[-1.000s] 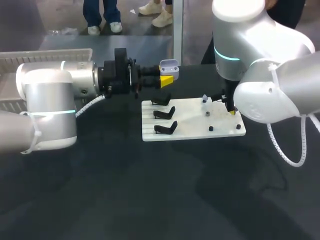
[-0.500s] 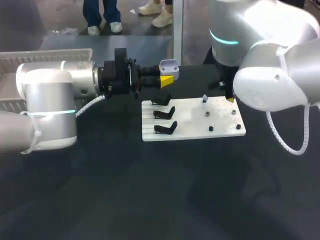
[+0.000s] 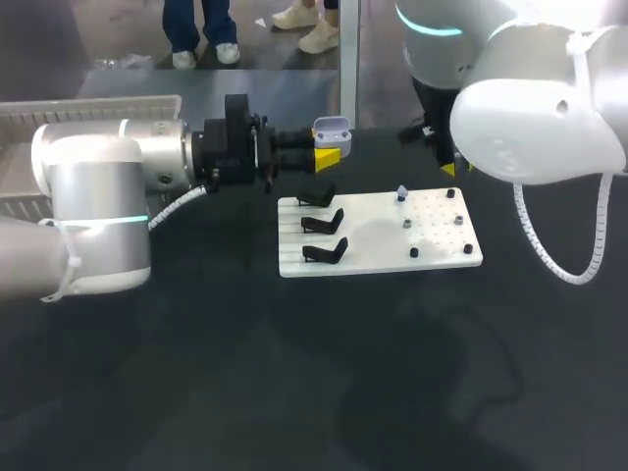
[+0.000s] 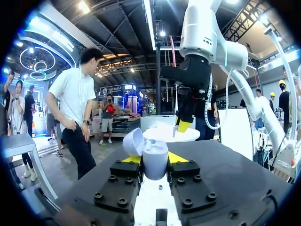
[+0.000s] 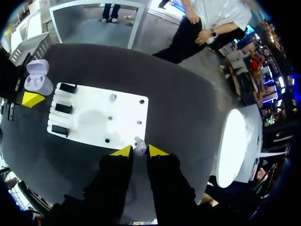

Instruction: Pick up each earbud case from the left stands, insert the matching earbuds, close the lid, and place the case in the box.

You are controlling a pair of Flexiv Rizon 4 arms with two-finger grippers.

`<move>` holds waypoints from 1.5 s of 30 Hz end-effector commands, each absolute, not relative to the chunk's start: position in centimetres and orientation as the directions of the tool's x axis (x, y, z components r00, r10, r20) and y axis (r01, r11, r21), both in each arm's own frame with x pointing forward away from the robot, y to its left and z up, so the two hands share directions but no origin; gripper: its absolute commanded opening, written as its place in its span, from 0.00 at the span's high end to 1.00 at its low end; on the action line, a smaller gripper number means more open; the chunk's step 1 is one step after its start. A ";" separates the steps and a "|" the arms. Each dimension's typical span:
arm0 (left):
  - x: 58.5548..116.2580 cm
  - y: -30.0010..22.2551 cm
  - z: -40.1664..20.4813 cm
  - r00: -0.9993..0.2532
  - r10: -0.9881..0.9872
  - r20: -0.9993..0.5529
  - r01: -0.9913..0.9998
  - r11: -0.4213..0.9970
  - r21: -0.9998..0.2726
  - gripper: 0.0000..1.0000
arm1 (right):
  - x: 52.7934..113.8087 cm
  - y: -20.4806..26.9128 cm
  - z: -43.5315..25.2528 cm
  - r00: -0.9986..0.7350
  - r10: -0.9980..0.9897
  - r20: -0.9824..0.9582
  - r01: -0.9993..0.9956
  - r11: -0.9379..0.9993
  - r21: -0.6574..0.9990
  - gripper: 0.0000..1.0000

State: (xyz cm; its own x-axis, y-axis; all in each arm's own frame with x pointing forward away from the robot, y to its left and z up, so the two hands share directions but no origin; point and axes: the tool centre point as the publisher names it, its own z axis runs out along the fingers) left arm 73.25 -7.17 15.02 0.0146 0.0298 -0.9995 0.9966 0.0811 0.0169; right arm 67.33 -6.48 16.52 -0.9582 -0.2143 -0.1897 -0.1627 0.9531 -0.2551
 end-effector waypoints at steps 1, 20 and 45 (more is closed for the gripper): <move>73.2 -7.2 14.9 0.019 0.025 -1.000 0.996 0.085 0.021 1.00 | 67.3 -6.5 16.6 -0.958 -0.213 -0.191 -0.161 0.953 -0.255 1.00; 73.2 -7.2 14.9 0.019 0.025 -1.000 0.996 0.085 0.021 1.00 | 67.7 -0.1 19.1 -0.840 0.475 -0.264 0.519 0.844 -0.133 1.00; 73.2 -7.2 14.9 0.019 0.025 -1.000 0.996 0.085 0.021 1.00 | 71.1 6.9 22.7 -0.901 0.340 -0.268 0.379 0.919 -0.108 1.00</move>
